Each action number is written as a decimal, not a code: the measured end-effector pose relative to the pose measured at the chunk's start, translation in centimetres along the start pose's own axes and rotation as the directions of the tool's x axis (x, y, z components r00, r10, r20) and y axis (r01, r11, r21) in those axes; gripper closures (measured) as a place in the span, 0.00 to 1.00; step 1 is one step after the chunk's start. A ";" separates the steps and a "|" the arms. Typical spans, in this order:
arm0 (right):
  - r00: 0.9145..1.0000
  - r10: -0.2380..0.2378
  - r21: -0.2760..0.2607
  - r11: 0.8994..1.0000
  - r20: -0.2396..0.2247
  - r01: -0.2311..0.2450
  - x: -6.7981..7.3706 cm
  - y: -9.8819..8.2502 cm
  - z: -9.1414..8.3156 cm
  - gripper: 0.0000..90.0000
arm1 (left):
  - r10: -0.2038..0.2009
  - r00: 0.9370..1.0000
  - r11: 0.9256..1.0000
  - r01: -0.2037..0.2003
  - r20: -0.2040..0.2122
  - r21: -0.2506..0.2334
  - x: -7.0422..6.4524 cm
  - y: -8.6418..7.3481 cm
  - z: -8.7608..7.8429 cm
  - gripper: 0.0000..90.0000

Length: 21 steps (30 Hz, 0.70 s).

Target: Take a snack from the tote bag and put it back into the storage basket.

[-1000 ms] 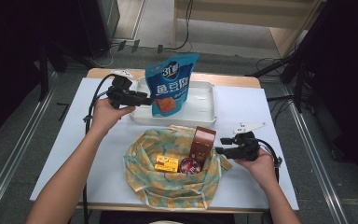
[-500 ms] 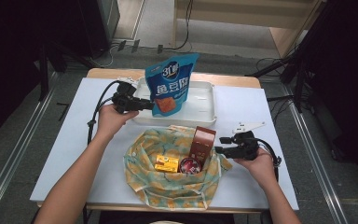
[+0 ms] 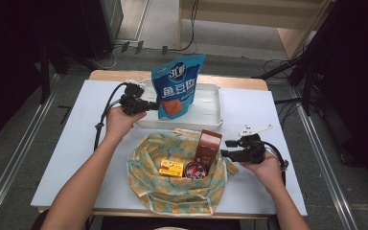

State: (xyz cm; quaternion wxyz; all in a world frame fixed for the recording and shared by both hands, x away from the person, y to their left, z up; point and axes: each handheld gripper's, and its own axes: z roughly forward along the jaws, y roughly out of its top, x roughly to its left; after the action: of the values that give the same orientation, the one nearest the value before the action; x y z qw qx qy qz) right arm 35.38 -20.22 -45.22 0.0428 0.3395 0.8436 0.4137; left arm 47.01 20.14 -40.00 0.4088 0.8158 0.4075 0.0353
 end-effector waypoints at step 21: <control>1.000 0.002 -0.006 1.000 -0.002 -0.002 0.0 0.1 -0.1 0.53 | -0.060 0.998 0.998 0.060 0.024 -0.022 1.7 3.0 2.0 1.00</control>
State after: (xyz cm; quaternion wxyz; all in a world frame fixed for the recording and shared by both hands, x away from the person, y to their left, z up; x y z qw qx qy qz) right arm 35.33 -20.27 -45.08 0.0426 0.3399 0.8420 0.4167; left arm 50.83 19.04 -39.75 0.4238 0.7988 0.4266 0.0180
